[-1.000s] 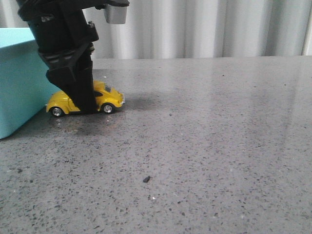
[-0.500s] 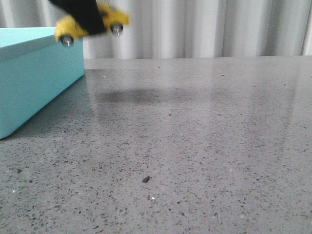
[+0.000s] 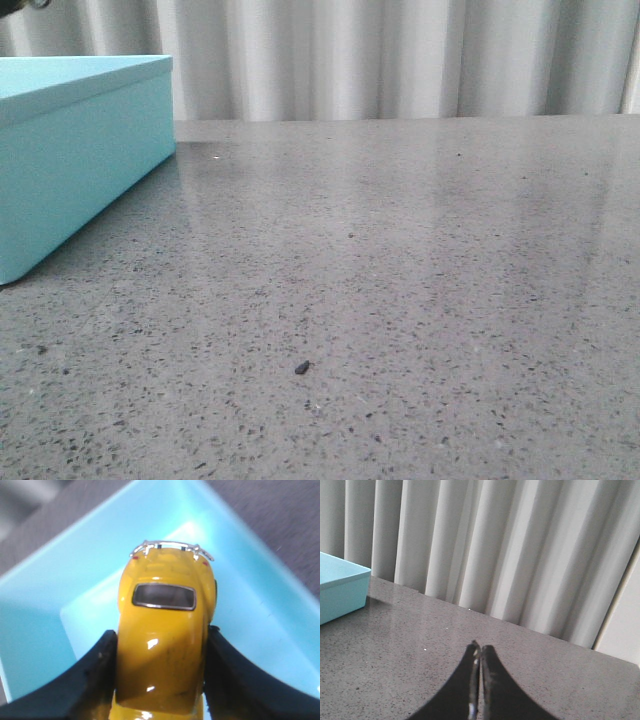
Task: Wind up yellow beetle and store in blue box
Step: 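Close the left gripper on the Beetle and lift it over the box, then lower the Beetle into the blue box and open the left gripper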
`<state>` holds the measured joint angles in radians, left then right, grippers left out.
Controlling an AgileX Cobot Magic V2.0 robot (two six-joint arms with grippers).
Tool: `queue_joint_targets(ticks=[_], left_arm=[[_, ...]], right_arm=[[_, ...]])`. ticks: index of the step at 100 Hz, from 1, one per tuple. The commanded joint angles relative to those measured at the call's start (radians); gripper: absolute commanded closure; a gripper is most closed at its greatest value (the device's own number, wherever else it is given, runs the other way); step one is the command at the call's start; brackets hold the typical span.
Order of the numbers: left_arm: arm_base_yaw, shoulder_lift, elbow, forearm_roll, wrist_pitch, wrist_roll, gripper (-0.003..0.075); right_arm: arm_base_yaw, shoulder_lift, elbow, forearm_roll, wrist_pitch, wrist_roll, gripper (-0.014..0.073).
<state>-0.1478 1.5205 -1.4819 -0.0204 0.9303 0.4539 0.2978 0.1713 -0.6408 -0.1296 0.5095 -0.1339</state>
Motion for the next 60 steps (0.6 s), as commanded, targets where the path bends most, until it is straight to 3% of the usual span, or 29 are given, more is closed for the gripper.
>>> queue_joint_targets(ticks=[1, 40, 47, 60], left_arm=[[0.021, -0.023, 0.024, -0.011, -0.058, -0.027, 0.0741], [0.029, 0.046, 0.192, -0.011, -0.099, -0.027, 0.0727], [0.029, 0.055, 0.193, -0.026, -0.094, -0.027, 0.0659], [0.029, 0.060, 0.198, -0.037, -0.094, -0.027, 0.0407]], right_arm=[[0.002, 0.016, -0.024, 0.007, -0.087, -0.007, 0.0634], [0.002, 0.016, -0.024, 0.007, -0.089, -0.007, 0.0634], [0.002, 0.016, -0.024, 0.007, -0.089, -0.007, 0.0634], [0.002, 0.016, -0.024, 0.007, -0.089, -0.007, 0.0634]])
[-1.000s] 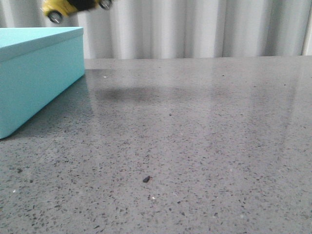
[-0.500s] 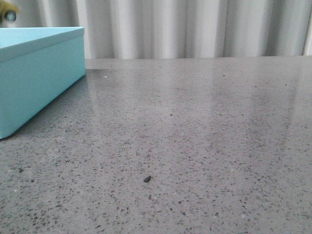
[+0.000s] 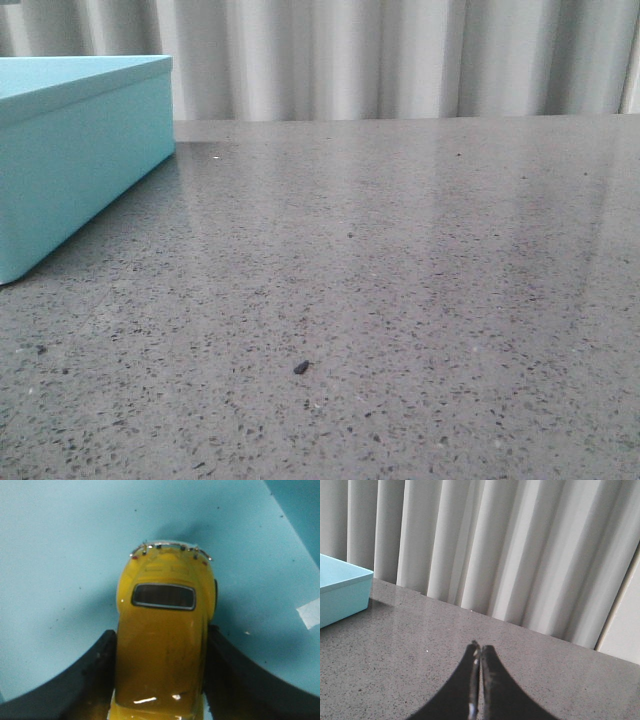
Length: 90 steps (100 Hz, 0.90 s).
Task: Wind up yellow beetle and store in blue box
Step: 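Lower the Beetle into the blue box and open the left gripper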
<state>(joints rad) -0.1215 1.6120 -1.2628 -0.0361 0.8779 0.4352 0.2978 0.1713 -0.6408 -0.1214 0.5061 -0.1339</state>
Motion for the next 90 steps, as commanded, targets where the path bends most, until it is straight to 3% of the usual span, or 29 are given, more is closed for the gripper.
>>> queue_joint_targets(ticks=[1, 7, 13, 36, 45, 67, 90], left_arm=[[0.002, -0.031, -0.021, -0.021, -0.044, -0.009, 0.0394], [0.002, -0.031, -0.021, -0.023, -0.051, -0.009, 0.0290], [0.002, -0.034, -0.021, -0.029, -0.061, -0.009, 0.0245], [0.002, -0.090, -0.021, -0.115, -0.114, -0.009, 0.0227], [0.002, -0.136, -0.021, -0.187, -0.153, 0.000, 0.0266], [0.002, -0.326, 0.042, -0.268, -0.284, 0.000, 0.0514], [0.002, -0.698, 0.340, -0.354, -0.493, 0.027, 0.0535]], right_arm=[[0.002, 0.016, -0.024, -0.002, -0.085, -0.007, 0.0634], [0.002, 0.016, -0.024, -0.002, -0.086, -0.007, 0.0634], [0.002, 0.016, -0.024, -0.002, -0.088, -0.007, 0.0634], [0.002, 0.016, -0.024, -0.002, -0.088, -0.007, 0.0634], [0.002, 0.016, -0.024, -0.002, -0.090, -0.007, 0.0634], [0.002, -0.016, -0.024, -0.002, -0.065, -0.007, 0.0634], [0.002, -0.157, 0.066, -0.020, -0.069, -0.007, 0.0634]])
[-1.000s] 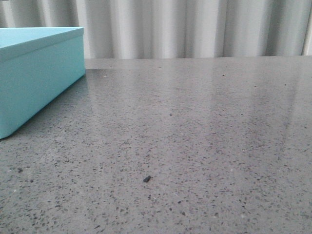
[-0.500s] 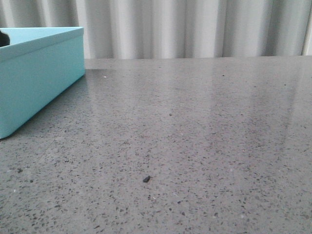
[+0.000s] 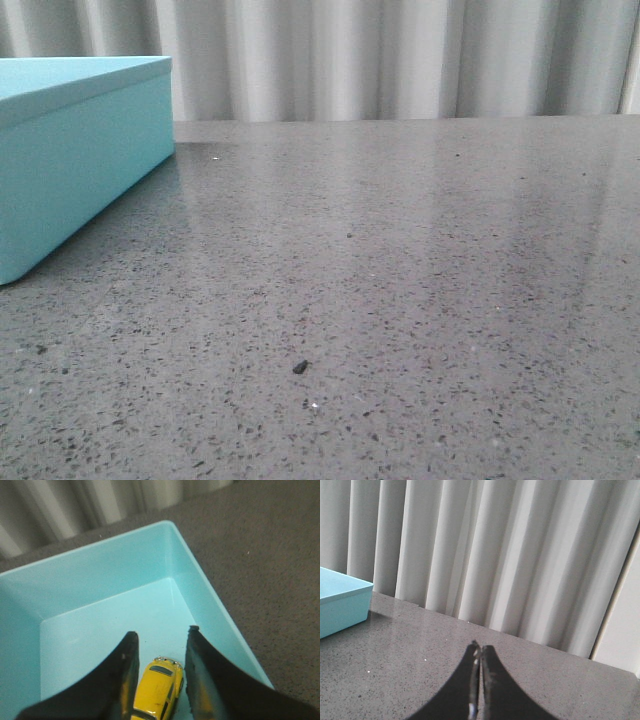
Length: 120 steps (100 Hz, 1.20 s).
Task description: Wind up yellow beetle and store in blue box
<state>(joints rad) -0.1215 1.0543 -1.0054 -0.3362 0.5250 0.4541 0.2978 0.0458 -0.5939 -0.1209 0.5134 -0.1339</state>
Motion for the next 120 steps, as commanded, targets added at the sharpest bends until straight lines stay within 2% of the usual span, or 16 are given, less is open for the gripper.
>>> queue_joint_targets(ticks=[1, 15, 25, 30, 39, 47, 68, 120], left_arm=[[0.002, -0.166, 0.094, -0.054, -0.154, 0.008, 0.0535], [0.002, -0.408, 0.323, -0.059, -0.250, 0.008, 0.0535], [0.002, -0.553, 0.454, -0.072, -0.266, 0.008, 0.0538], [0.002, -0.608, 0.498, -0.072, -0.271, 0.008, 0.0559], [0.002, -0.672, 0.552, -0.072, -0.273, 0.008, 0.0645], [0.002, -0.691, 0.579, -0.082, -0.284, 0.008, 0.0741], [0.002, -0.694, 0.595, -0.291, -0.272, 0.008, 0.0741], [0.002, -0.694, 0.607, -0.324, -0.287, 0.008, 0.0741]], right_arm=[[0.002, -0.037, 0.023, -0.023, -0.077, -0.007, 0.0634], [0.001, -0.070, 0.097, -0.032, -0.085, -0.007, 0.0634], [-0.001, -0.068, 0.141, -0.038, -0.181, -0.007, 0.0634], [-0.001, -0.068, 0.159, -0.038, -0.252, -0.007, 0.0634], [-0.001, -0.068, 0.185, -0.038, -0.326, -0.007, 0.0634], [-0.001, -0.068, 0.195, -0.038, -0.332, -0.007, 0.0634], [-0.001, -0.068, 0.196, -0.038, -0.330, -0.007, 0.0634], [-0.001, -0.068, 0.196, -0.038, -0.316, -0.007, 0.0634]])
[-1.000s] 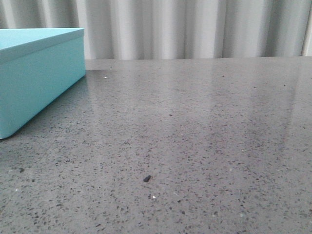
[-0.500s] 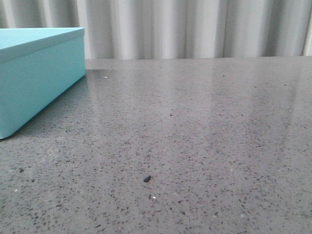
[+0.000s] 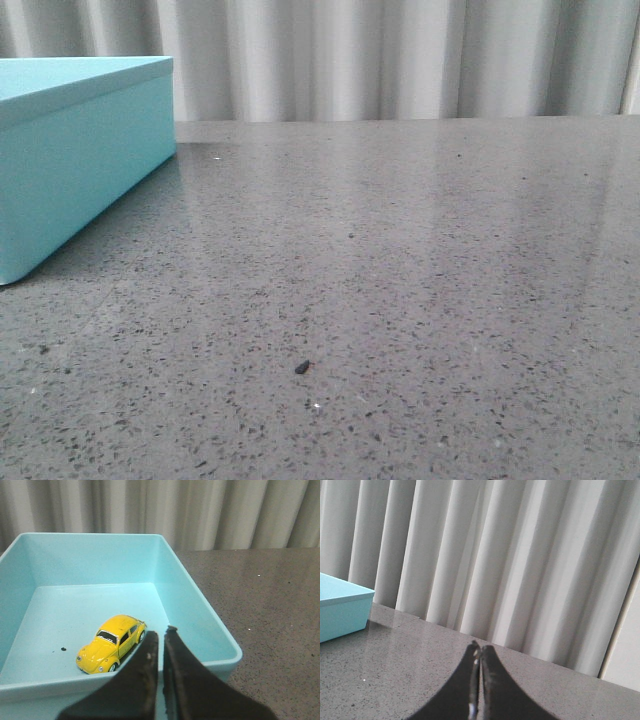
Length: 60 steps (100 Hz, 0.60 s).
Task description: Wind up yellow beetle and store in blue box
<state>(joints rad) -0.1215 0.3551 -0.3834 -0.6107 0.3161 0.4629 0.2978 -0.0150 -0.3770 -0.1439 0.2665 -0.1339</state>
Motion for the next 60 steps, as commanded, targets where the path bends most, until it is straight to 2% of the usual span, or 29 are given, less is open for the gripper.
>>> queue_joint_targets(ticks=[1, 12, 20, 39, 47, 60], left_arm=[[0.002, 0.005, -0.011, -0.055, -0.080, -0.001, 0.0741], [0.002, 0.005, 0.019, -0.068, -0.083, -0.001, 0.0741], [0.002, -0.005, 0.059, 0.003, -0.094, -0.001, 0.0741], [0.002, -0.081, 0.198, 0.196, -0.293, -0.001, 0.0741], [0.002, -0.133, 0.260, 0.216, -0.383, -0.001, 0.0741], [0.002, -0.234, 0.330, 0.271, -0.415, -0.001, 0.0741]], right_arm=[[-0.001, -0.007, -0.021, -0.015, -0.067, -0.007, 0.0634], [-0.001, -0.007, -0.021, -0.015, -0.065, -0.007, 0.0634], [-0.001, -0.007, -0.021, -0.015, -0.058, -0.007, 0.0634], [-0.001, -0.007, -0.021, -0.015, -0.013, -0.007, 0.0634], [-0.001, -0.007, -0.021, -0.015, 0.011, -0.007, 0.0634], [-0.001, -0.007, -0.021, -0.015, 0.021, -0.007, 0.0634]])
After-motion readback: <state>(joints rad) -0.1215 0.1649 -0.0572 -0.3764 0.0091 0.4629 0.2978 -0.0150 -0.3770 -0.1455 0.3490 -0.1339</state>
